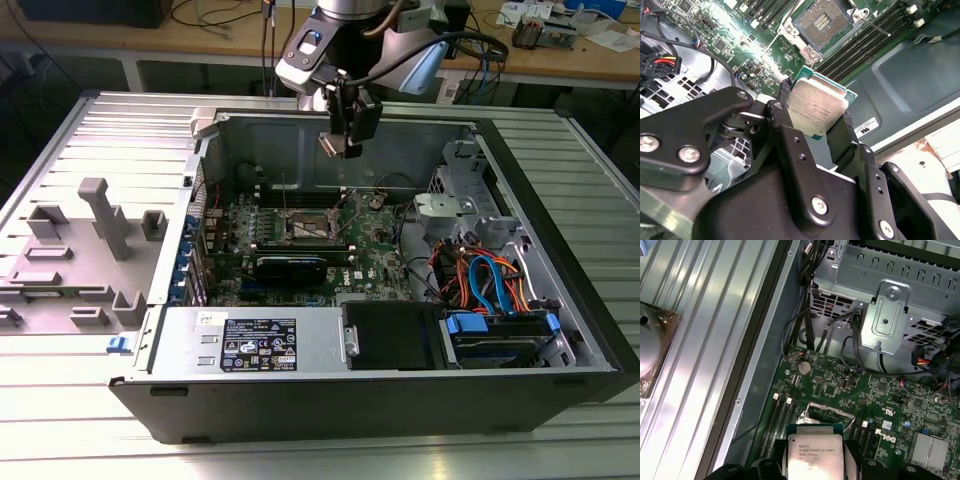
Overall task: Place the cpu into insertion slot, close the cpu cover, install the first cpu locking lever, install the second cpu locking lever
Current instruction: 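Place the cpu into insertion slot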
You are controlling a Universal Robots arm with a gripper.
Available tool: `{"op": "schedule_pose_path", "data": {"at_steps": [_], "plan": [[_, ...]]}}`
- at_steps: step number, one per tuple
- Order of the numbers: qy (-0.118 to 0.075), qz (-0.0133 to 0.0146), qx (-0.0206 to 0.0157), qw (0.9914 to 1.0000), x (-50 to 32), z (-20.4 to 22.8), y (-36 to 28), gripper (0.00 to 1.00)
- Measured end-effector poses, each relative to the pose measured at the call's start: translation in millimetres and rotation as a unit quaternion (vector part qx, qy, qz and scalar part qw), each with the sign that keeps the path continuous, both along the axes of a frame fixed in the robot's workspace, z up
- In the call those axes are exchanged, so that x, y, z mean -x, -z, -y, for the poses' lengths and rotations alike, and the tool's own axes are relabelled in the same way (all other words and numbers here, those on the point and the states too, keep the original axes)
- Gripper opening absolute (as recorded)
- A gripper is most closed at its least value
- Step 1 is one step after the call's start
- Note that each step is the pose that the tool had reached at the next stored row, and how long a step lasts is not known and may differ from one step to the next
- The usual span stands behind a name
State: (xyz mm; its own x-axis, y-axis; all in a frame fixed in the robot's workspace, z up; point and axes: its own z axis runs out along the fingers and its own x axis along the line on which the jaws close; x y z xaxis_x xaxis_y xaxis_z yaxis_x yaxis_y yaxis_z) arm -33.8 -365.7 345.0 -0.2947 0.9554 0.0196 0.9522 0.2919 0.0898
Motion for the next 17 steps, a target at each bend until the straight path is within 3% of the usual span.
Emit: {"op": "schedule_pose_path", "data": {"at_steps": [17], "plan": [[0.004,0.0,0.0,0.99999,0.0,0.0,0.0,0.54]]}}
